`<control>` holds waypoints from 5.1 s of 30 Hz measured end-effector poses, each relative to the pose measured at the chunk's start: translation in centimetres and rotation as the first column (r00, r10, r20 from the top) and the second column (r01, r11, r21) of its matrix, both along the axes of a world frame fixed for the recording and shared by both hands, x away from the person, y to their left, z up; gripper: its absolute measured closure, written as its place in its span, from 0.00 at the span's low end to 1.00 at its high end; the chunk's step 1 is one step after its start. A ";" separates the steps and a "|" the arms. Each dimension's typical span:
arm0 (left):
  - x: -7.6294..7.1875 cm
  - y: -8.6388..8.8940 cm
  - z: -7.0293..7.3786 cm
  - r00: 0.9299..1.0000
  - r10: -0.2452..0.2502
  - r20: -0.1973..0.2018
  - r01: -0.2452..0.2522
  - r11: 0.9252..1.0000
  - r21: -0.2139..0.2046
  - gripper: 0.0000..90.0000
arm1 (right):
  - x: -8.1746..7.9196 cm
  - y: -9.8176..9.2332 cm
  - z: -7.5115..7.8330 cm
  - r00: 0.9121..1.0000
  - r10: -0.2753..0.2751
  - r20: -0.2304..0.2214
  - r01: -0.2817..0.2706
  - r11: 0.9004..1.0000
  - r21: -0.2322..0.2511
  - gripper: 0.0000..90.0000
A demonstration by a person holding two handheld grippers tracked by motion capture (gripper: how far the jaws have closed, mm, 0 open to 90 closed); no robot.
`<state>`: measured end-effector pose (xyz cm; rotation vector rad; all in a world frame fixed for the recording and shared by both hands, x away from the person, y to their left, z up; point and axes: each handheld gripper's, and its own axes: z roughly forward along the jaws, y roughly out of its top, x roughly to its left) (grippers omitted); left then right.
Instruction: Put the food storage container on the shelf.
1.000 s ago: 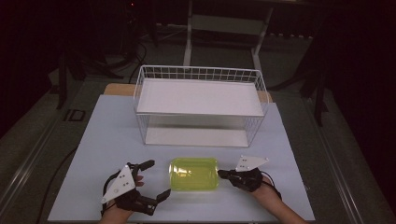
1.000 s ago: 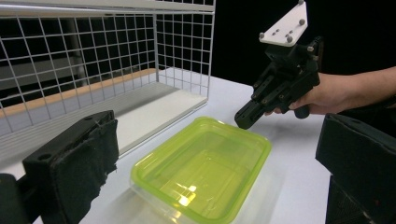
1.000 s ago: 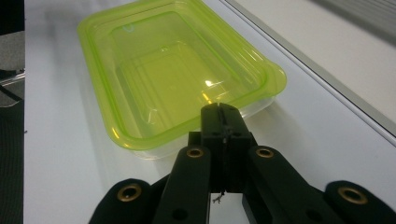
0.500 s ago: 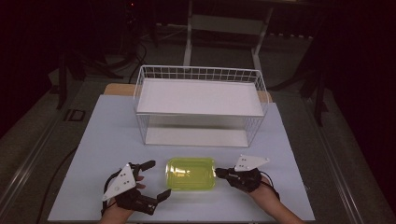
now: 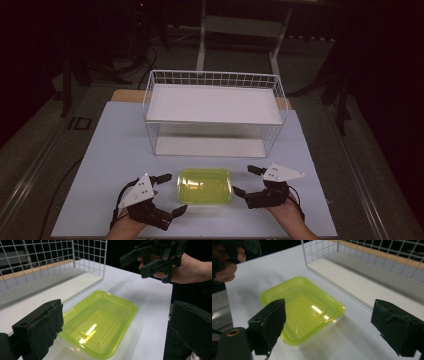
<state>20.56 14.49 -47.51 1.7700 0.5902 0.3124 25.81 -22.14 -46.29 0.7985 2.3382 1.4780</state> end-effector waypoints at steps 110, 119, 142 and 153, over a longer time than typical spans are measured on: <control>12.9 -3.0 -0.3 0.826 0.281 -0.488 -0.314 0.949 0.014 0.90 | 9.5 2.9 1.0 0.858 -0.355 -0.371 0.382 0.924 -0.001 0.87; 14.8 -3.4 -1.8 0.804 0.298 -0.515 -0.329 0.944 0.034 0.89 | 10.7 2.9 -0.5 0.837 -0.380 -0.394 0.408 0.913 -0.014 0.87; 16.2 -3.3 -3.2 0.819 0.315 -0.480 -0.347 0.938 0.024 0.85 | 12.2 3.5 -2.1 0.838 -0.419 -0.349 0.437 0.899 -0.028 0.85; 17.1 -3.8 -3.6 0.859 0.361 -0.363 -0.360 0.930 0.073 0.68 | 12.8 4.0 -3.0 0.850 -0.443 -0.286 0.456 0.890 -0.025 0.73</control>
